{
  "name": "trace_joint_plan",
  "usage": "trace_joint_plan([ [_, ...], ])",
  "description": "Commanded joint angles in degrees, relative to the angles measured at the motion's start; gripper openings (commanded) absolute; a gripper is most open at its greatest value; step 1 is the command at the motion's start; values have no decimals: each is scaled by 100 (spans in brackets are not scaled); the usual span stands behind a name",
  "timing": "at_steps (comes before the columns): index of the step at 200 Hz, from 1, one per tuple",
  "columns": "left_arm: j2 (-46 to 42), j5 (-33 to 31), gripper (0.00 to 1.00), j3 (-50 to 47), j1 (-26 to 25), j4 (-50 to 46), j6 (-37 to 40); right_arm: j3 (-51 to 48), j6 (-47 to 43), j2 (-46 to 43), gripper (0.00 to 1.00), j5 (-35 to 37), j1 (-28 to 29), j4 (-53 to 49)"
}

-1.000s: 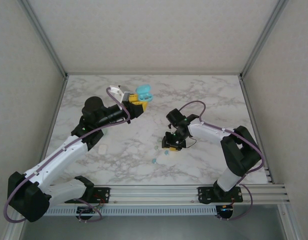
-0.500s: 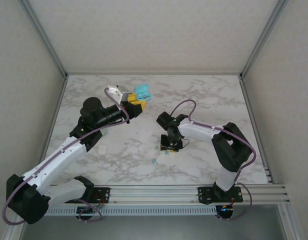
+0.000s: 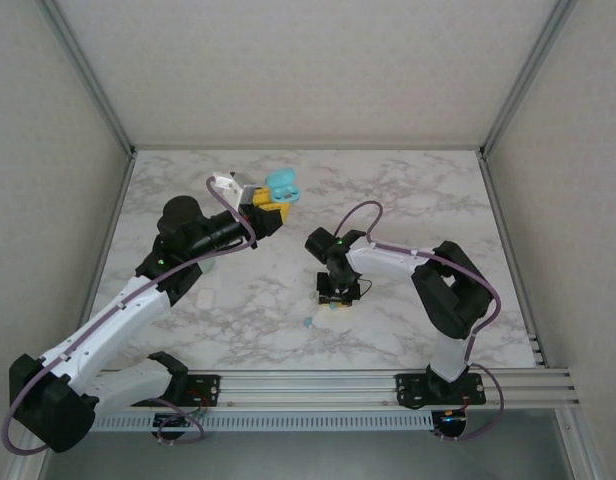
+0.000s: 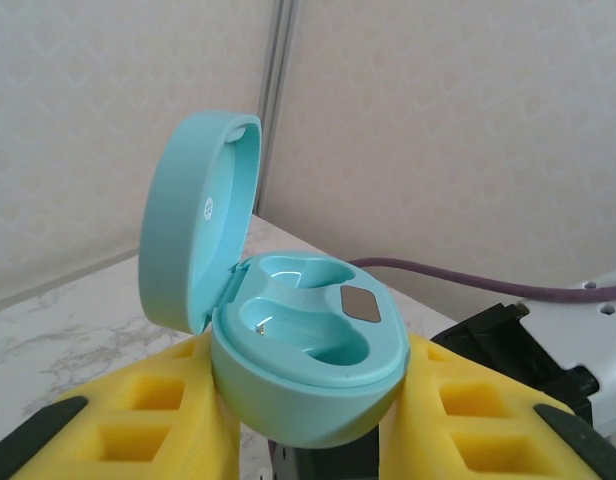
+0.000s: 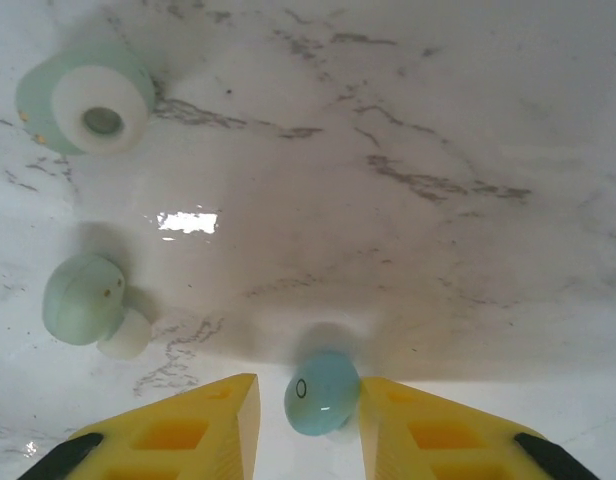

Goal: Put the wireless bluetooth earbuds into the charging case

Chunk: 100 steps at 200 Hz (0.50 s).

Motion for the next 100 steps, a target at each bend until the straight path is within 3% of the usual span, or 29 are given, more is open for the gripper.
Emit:
trace_joint_plan([
  [1, -134, -23, 26, -82, 44, 35, 98, 210, 82, 164, 31, 273, 91, -252],
  [100, -131, -14, 26, -63, 44, -10, 111, 346, -150, 349, 25, 439, 112, -424],
])
